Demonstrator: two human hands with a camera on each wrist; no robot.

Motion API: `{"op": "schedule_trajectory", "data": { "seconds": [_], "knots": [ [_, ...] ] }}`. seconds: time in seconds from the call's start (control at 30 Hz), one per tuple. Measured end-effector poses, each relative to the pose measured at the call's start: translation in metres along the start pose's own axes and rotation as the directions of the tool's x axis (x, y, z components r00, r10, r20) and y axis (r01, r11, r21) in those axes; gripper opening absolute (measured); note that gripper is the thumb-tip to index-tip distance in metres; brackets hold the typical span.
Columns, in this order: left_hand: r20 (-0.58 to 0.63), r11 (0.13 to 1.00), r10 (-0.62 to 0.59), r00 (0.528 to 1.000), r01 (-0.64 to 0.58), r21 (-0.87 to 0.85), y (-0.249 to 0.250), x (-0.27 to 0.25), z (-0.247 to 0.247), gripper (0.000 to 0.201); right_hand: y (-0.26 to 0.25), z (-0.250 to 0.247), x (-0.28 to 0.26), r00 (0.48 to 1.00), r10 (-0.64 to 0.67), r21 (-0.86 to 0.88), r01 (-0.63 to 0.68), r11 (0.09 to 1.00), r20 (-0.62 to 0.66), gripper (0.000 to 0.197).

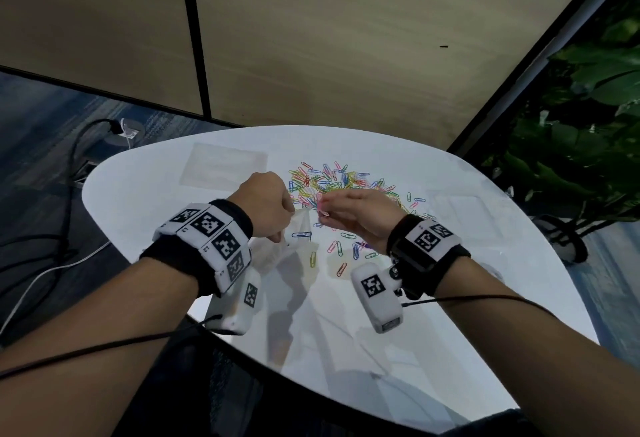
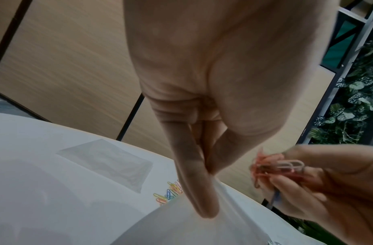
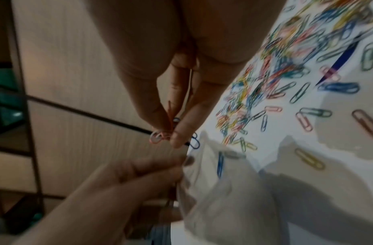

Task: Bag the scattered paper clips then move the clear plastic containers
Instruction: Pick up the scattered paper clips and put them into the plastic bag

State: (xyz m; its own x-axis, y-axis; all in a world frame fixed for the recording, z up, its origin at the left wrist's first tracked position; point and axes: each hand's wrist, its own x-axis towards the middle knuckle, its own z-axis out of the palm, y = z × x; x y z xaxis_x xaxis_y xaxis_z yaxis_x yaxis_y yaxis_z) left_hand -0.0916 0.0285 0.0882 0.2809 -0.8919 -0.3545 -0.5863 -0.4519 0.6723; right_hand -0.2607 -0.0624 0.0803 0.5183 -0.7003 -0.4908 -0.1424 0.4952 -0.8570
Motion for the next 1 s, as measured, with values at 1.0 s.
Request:
{"op": "schedule_trajectory", "data": {
  "seconds": [1.0],
  "knots": [
    [-0.017,0.999,-0.020,1.000,0.020,-0.028,-0.005,-0.002,-0.008,0.026,0.011,0.032,-0.004,0.833,-0.430,-0.831,0.487,0.271,0.348,0.012]
  ]
}}
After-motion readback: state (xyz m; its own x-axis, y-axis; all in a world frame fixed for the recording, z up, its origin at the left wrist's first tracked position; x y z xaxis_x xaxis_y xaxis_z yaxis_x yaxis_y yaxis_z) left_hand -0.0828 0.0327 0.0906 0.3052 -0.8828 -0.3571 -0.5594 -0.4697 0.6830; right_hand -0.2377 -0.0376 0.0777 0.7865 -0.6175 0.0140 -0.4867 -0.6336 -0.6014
